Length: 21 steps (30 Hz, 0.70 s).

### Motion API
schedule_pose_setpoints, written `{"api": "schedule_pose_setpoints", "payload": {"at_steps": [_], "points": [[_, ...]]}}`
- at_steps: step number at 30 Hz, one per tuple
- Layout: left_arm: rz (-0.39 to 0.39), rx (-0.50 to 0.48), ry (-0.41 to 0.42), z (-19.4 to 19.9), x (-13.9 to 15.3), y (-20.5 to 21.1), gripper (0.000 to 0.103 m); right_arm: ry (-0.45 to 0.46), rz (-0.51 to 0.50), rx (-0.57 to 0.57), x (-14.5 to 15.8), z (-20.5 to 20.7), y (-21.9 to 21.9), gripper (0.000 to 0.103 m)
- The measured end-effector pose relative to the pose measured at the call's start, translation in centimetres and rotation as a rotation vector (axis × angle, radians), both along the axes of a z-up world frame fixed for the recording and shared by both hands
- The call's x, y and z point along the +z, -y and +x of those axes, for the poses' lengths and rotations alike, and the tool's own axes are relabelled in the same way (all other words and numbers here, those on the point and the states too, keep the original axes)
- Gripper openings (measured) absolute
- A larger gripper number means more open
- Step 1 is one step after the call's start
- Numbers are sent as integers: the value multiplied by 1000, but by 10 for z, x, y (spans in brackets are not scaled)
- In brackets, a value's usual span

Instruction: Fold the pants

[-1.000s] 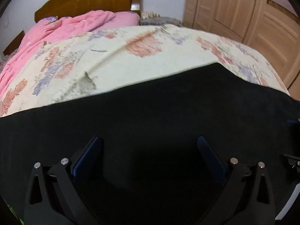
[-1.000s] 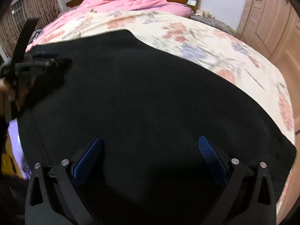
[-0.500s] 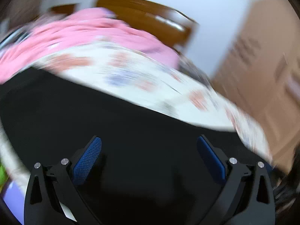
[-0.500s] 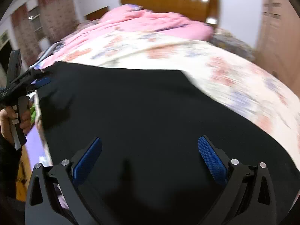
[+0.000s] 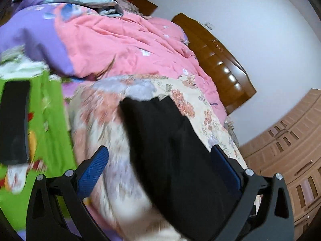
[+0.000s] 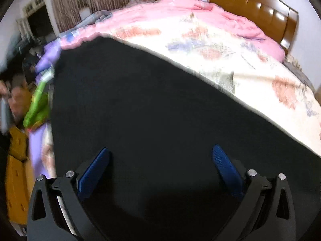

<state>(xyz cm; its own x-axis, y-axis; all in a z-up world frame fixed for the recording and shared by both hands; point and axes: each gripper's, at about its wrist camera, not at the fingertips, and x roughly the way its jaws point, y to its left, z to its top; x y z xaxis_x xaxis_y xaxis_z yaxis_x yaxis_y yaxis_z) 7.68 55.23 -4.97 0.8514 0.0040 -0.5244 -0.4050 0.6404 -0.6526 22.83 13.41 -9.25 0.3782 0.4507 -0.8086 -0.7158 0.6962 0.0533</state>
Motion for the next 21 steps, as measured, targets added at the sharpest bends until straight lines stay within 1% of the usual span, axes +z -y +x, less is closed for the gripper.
{"api": "schedule_pose_setpoints", "payload": {"at_steps": [3,5,7,8,9,11,15,16,17,18,19,20,21], "points": [[-31,-33,23,15,-7,-15,100,-36,46,-14,-2,7,9,99],[-68,-56,49,24,-13,-24,98,-32,39,-17,-4,10,3,99],[-96,-81,69,32,-19,-28,90,-12,7,-17,-5,7,-4,99],[-101,-84,71,35,-21,-29,85,-4,-7,-17,-5,5,-5,99],[-99,-83,70,37,-22,-29,83,3,-18,-17,-5,4,-6,99],[-94,-80,68,41,-24,-30,82,6,-23,-17,-5,3,-6,99],[-116,-77,88,44,-31,-38,83,4,-20,-17,-4,3,-4,99],[-121,-76,97,44,-33,-39,81,5,-21,-17,-4,3,-4,99],[-113,-73,95,44,-33,-38,70,4,-19,-17,-4,3,-4,99],[-91,-72,81,45,-33,-37,34,3,-17,-16,-4,3,-3,99],[-67,-85,35,50,-35,-35,18,2,-15,-16,-4,3,-3,99],[-56,-96,16,52,-36,-33,16,0,-11,-17,-4,3,-3,99],[-31,-89,15,50,-34,-29,14,-3,-4,-17,-3,4,-2,99]]}}
